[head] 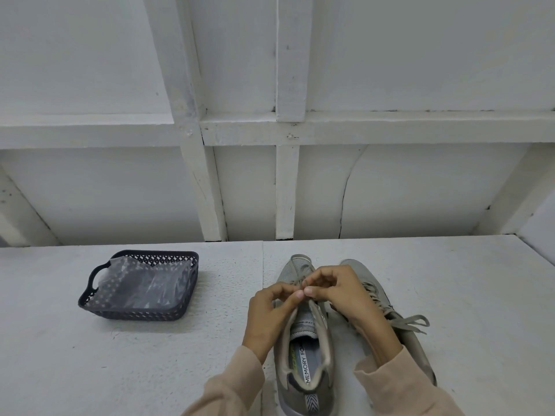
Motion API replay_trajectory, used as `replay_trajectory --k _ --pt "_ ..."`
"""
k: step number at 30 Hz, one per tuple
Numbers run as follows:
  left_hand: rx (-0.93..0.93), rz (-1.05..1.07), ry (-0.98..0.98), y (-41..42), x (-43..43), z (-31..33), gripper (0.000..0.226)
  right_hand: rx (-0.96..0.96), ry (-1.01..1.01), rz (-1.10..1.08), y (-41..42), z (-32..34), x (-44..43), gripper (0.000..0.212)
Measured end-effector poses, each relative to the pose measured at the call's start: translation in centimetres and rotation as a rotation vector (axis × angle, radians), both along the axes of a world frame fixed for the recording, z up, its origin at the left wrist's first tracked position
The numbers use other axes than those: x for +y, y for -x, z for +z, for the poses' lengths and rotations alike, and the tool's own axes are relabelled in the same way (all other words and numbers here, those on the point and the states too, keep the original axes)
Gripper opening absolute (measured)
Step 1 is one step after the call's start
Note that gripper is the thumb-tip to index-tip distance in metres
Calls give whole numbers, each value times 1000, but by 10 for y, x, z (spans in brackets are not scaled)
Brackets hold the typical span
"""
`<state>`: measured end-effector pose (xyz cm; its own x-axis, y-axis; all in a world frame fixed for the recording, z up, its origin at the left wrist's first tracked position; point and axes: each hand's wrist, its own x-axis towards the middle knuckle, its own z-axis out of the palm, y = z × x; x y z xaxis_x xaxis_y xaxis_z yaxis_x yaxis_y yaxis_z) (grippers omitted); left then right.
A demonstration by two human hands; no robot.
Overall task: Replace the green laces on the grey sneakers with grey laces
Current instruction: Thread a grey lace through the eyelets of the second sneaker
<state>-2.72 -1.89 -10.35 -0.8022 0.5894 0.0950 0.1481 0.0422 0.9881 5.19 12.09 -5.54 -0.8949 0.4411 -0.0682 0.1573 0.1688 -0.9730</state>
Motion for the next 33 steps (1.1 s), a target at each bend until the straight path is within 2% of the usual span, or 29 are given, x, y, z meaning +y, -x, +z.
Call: replay_trajectory --k 8,12,15,18,22,24,29,33 --pt "103 -82 69 7 0 7 4 -2 50 -28 -2 4 -1 14" --pt "168 -84 63 9 -2 9 3 -47 -65 -3 0 3 -1 24" --pt "206 -58 92 10 0 5 23 -76 -124 23 2 -1 -3 25" --pt "142 -125 27 6 2 3 41 -93 -170 3 4 -1 -6 19" --pt "122 -191 -43 2 5 -1 30 -97 -271 -2 3 5 -6 21" --pt "154 -228 -1 2 5 -3 22 -84 -264 32 1 10 -5 25" --pt "199 -280 -17 3 4 3 11 -12 -241 95 3 29 -7 19" --pt "193 -322 -11 7 -1 4 25 15 -167 169 10 45 -9 17"
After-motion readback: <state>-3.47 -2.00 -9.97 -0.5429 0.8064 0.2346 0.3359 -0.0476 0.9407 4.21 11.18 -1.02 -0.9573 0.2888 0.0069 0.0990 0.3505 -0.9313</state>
